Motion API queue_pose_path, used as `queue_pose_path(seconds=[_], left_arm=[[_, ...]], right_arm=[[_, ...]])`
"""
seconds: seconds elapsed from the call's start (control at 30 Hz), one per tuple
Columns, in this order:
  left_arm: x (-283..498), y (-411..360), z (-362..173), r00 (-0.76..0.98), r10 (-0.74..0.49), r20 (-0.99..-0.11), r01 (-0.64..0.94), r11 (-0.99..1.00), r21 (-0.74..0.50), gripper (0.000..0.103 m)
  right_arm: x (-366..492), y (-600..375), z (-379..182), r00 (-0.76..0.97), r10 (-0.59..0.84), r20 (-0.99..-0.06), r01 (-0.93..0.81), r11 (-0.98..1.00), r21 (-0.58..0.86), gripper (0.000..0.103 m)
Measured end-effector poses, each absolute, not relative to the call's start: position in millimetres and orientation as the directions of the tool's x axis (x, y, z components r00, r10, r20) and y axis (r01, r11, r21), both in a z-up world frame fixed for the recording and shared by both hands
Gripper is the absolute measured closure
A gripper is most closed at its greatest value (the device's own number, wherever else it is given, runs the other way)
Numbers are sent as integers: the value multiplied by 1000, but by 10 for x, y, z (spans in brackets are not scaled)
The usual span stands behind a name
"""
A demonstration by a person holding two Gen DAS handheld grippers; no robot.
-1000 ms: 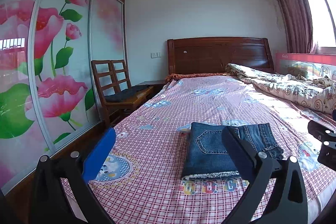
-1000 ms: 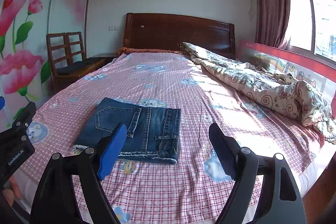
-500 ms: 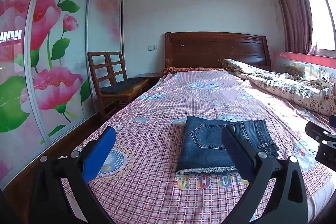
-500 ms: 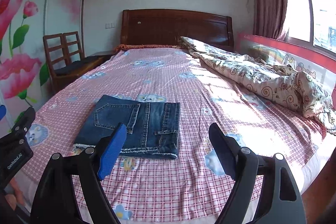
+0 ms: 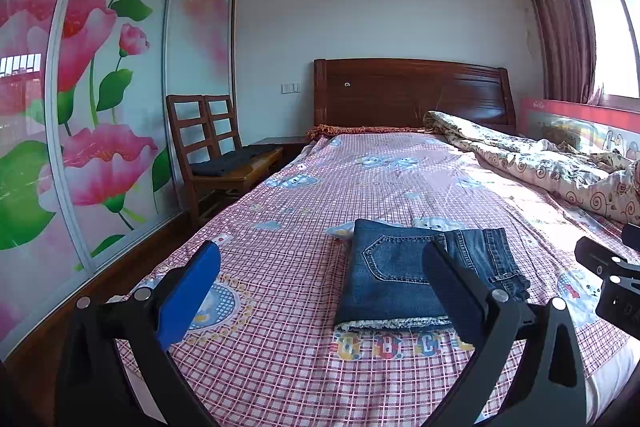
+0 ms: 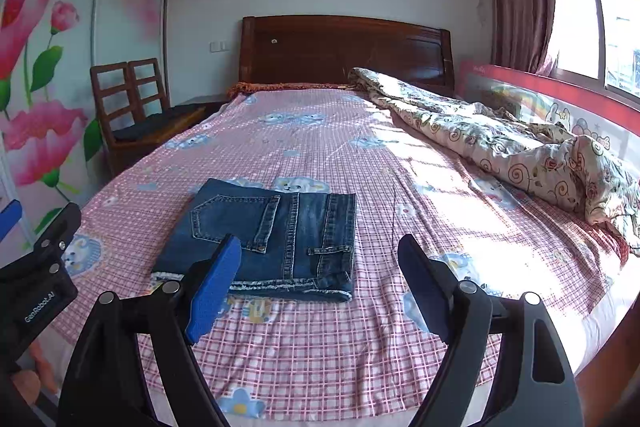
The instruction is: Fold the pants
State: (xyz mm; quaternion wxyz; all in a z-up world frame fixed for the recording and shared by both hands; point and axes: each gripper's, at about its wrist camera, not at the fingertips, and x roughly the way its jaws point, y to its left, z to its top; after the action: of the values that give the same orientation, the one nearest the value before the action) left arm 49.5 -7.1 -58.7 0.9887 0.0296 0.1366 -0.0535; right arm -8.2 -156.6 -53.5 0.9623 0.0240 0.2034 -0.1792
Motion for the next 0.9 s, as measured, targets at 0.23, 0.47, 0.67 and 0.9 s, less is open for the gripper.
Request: queue_pose_path(seconds=[0.23,0.47,0.67,0.9], left_arm=[[503,-75,-577,956,-105,-274,122,992,44,2],[500,-76,-579,954,-106,-279,123,991,45,2],[512,-79,-594,950,-111,-290,129,991,43,2],[516,-87,-604,948,-96,-304,118,991,57,2]], right_arm=[[-73,-1562,-528,856,-326,-402,348,937,-19,23],[-76,-1575,-539,855,-321,-408,346,938,-11,23],[-67,-1592,-543,856,-313,-411,342,940,-1,23],[-53,-1593,-562,855,-309,-416,337,941,-6,23]])
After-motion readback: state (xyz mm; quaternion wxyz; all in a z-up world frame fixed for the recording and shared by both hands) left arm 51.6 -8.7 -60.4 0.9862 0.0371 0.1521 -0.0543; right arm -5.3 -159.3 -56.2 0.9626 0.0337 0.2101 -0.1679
